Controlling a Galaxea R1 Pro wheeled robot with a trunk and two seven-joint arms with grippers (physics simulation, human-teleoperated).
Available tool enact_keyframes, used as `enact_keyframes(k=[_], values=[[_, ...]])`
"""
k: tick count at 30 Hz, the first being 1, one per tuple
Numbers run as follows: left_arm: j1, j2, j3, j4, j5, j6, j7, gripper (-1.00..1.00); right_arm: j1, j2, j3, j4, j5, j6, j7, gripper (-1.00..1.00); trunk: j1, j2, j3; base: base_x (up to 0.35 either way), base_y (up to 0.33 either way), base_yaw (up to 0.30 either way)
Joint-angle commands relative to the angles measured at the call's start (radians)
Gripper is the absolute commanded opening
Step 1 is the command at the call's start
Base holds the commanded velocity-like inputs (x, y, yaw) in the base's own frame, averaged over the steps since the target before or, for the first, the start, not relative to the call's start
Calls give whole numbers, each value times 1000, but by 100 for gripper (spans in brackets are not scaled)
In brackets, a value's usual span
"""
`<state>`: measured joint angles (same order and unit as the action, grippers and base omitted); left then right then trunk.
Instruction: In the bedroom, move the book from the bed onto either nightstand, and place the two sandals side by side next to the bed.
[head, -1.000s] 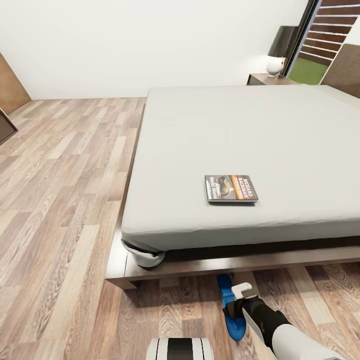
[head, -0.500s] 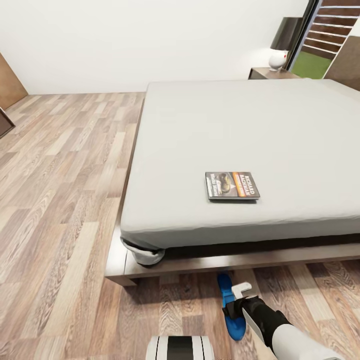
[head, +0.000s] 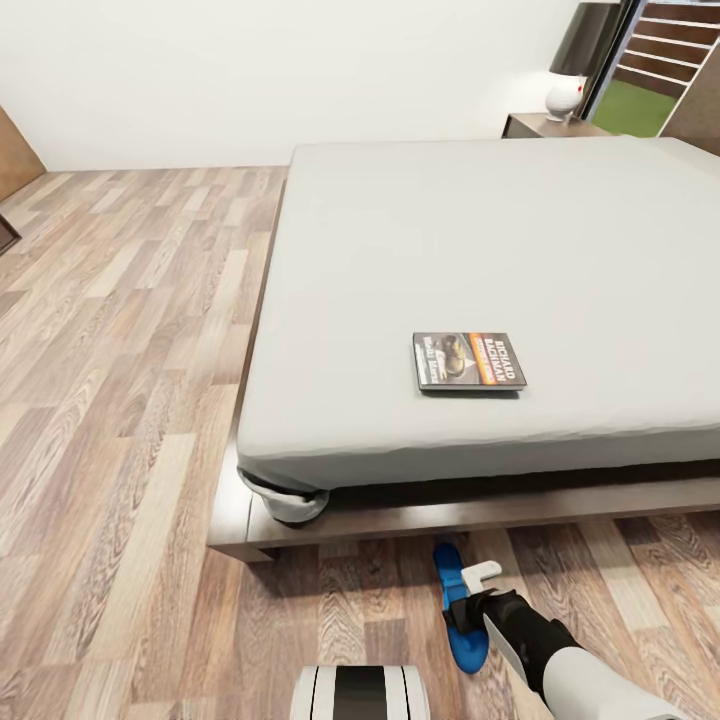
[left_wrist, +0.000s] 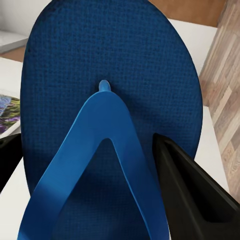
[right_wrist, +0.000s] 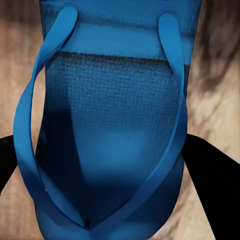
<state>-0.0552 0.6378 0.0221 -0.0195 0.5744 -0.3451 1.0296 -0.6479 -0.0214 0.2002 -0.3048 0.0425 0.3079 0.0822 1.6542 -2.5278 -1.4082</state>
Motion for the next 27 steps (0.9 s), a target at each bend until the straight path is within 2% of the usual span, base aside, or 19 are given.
enact_keyframes(k=[1,9,19,24,27], values=[[0,0,2,-1,-1,-2,2,-100,0,-1,2,-3,4,5,4,-100,0,0,-1,0,0,0],[0,-1,2,-2,-1,-2,8,-100,-1,-1,3,-4,4,-38,5,-100,0,0,-1,0,0,0],[0,-1,1,-2,-1,-2,14,-100,-10,-4,4,-3,5,-47,5,-100,1,-1,-8,0,0,0],[0,-2,1,-2,-1,-1,15,-100,-13,-13,3,-3,4,-47,5,-100,3,-2,-28,0,0,0],[0,-2,1,-2,-1,0,15,-100,-15,-15,2,-3,4,-47,14,-100,3,-2,-28,0,0,0]])
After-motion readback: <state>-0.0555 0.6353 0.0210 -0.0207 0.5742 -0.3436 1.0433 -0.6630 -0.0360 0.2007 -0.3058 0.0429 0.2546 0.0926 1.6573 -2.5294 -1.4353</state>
